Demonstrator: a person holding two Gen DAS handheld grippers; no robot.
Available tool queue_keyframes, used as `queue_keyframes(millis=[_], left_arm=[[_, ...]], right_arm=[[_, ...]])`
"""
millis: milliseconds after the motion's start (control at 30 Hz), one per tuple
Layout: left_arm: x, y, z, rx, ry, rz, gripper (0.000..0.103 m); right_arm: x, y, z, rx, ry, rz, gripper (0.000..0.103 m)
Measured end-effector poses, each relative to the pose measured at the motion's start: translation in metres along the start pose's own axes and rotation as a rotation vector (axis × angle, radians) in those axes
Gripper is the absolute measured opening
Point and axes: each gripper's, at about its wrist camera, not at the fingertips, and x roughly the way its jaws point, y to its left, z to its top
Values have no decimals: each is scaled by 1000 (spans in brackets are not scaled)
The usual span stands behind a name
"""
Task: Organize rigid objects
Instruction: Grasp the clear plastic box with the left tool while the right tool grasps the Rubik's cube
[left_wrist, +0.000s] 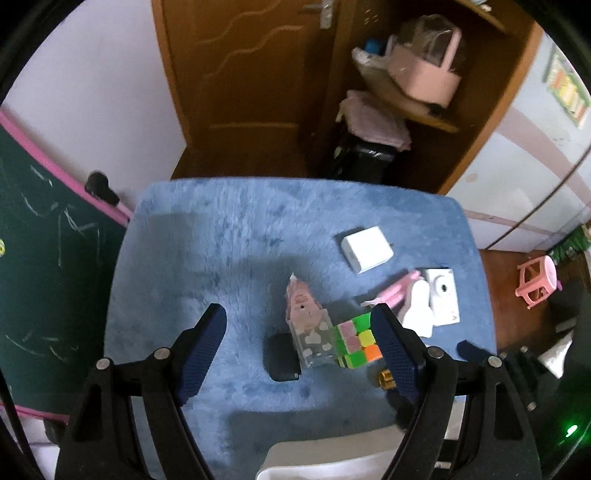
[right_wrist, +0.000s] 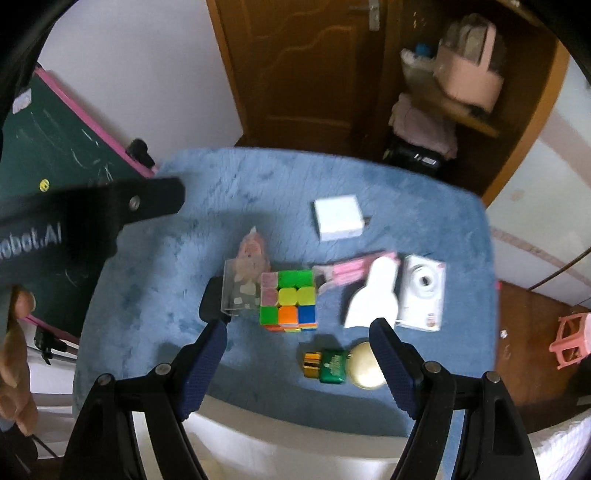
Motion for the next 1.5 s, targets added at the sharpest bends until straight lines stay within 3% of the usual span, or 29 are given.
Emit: queue_keyframes(millis=[167, 400, 533, 600, 733, 1500], left_arm=[[31, 3, 0, -51, 41, 9, 83], [54, 13, 0, -111, 71, 20, 83], [66, 18, -1, -142, 92, 17, 83], [72, 19, -3, -149, 106, 17, 83], [85, 17, -6, -164, 138, 17, 83], [145, -21, -25, -101, 336, 95, 82]], right_arm=[[47, -2, 2, 48, 56, 31, 80], [81, -5, 11, 76, 113, 20, 80], [95, -10, 11, 88, 146, 42, 72], [98, -12, 10, 90, 151, 55, 72], [97, -14, 10, 85, 155, 104, 60], [81, -38, -17, 134, 184, 132, 59]])
